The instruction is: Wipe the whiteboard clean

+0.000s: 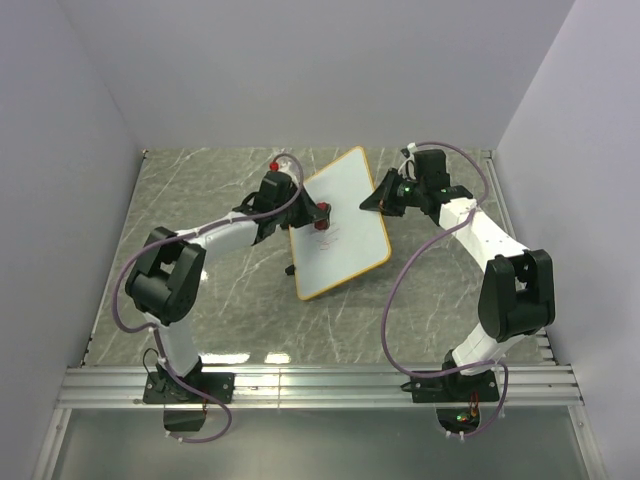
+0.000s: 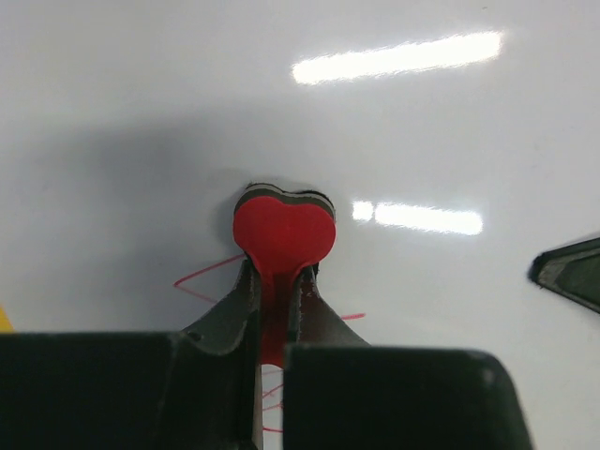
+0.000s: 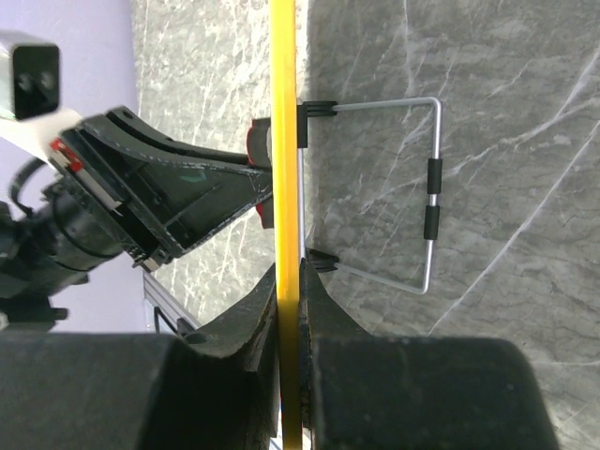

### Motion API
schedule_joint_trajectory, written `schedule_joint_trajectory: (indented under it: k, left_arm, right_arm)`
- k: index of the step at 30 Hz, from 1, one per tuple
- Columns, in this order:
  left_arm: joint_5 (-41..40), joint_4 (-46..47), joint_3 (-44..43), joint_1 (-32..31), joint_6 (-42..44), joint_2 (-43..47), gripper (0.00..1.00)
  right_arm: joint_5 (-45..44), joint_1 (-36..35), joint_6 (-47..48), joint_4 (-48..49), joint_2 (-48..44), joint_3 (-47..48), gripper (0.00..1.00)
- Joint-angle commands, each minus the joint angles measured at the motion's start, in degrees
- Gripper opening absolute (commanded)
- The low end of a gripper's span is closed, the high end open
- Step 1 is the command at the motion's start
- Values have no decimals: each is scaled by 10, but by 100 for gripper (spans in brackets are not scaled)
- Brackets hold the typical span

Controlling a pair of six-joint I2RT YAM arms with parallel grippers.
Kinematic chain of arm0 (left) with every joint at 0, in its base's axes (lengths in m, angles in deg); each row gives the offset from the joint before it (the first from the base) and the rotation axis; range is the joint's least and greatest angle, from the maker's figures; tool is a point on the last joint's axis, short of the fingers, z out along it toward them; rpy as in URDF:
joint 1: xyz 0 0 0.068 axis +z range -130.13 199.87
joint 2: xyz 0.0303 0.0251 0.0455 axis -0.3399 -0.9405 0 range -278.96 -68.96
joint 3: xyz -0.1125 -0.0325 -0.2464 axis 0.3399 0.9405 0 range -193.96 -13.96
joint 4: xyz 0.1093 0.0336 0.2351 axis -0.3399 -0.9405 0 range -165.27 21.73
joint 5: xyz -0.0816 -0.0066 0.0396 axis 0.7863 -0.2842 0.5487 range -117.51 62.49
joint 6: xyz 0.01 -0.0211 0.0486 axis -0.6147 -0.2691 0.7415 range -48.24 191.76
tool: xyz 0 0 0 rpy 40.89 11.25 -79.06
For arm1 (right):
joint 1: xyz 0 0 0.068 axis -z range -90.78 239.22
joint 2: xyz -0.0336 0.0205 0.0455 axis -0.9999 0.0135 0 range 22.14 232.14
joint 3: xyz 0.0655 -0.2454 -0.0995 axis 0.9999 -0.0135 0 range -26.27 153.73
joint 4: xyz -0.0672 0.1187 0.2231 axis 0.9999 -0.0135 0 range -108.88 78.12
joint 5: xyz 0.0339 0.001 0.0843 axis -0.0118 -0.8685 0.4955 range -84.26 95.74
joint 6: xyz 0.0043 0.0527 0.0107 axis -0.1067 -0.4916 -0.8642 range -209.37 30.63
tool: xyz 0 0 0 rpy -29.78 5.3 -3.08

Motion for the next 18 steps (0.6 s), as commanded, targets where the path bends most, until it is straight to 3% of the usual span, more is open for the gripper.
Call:
schedule_joint_trajectory:
  k: [1,8,18]
  left_arm:
    - [34,-125,112,-26,-10,-74,0]
    - [22,-96,167,-4,-23,-67,0]
    - [-39,-180,158,6,-25,-67,0]
  right_arm:
    - [30,-47,22,1,3,25,0]
    - [29,-47,25,4,-14,10,0]
    - [27,-46,24,7,-33,-3,0]
